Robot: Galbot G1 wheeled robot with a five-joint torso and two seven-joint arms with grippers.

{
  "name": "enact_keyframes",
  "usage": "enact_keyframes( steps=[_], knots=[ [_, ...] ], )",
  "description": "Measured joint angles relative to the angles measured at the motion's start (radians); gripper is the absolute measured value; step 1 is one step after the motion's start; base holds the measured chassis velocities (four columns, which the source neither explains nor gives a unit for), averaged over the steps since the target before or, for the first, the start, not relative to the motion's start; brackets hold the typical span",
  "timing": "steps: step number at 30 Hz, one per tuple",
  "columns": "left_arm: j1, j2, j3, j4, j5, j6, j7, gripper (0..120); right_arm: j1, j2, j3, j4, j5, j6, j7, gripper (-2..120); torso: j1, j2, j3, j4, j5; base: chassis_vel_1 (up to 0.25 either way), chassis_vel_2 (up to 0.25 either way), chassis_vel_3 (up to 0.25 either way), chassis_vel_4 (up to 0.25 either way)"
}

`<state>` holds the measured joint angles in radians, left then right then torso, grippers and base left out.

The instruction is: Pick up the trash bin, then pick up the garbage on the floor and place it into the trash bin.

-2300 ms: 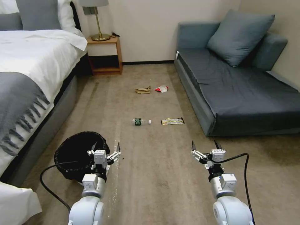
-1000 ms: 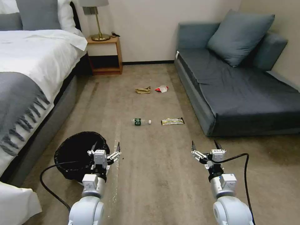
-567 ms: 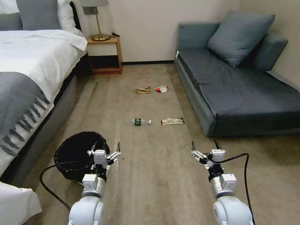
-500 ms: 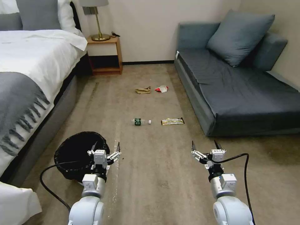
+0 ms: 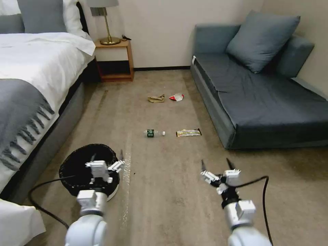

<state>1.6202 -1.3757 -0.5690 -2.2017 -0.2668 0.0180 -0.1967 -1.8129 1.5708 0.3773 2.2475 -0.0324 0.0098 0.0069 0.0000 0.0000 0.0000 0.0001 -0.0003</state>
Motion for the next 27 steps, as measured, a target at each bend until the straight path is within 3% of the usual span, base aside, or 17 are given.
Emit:
enact_keyframes(
  steps=[2,5,6,27],
  knots=[
    [0.020,0.036,-0.006,-0.062,-0.078,0.005,-0.057,99,-0.085,0.023,-0.055,0.080,-0.011,0.004,0.002,100,0.000,0.000,0.000,-0.0002,0.0002,0.000,0.000,0.000,0.000],
    [0.025,0.031,0.014,-0.102,-0.092,0.001,-0.056,99,-0.104,0.016,-0.038,0.100,-0.027,0.004,-0.025,100,0.000,0.000,0.000,0.0000,-0.0008,0.000,0.000,0.000,0.000],
    [0.025,0.028,0.021,-0.110,-0.091,-0.004,-0.054,98,-0.106,0.009,-0.017,0.102,-0.032,0.005,-0.037,100,0.000,0.000,0.000,-0.0001,0.0010,0.000,0.000,0.000,0.000],
    [0.018,0.079,0.005,0.025,-0.082,-0.075,-0.044,97,-0.061,0.009,0.038,-0.015,-0.023,0.090,-0.036,100,0.000,0.000,0.000,-0.0001,0.0003,0.000,0.000,0.000,0.000]
  ],
)
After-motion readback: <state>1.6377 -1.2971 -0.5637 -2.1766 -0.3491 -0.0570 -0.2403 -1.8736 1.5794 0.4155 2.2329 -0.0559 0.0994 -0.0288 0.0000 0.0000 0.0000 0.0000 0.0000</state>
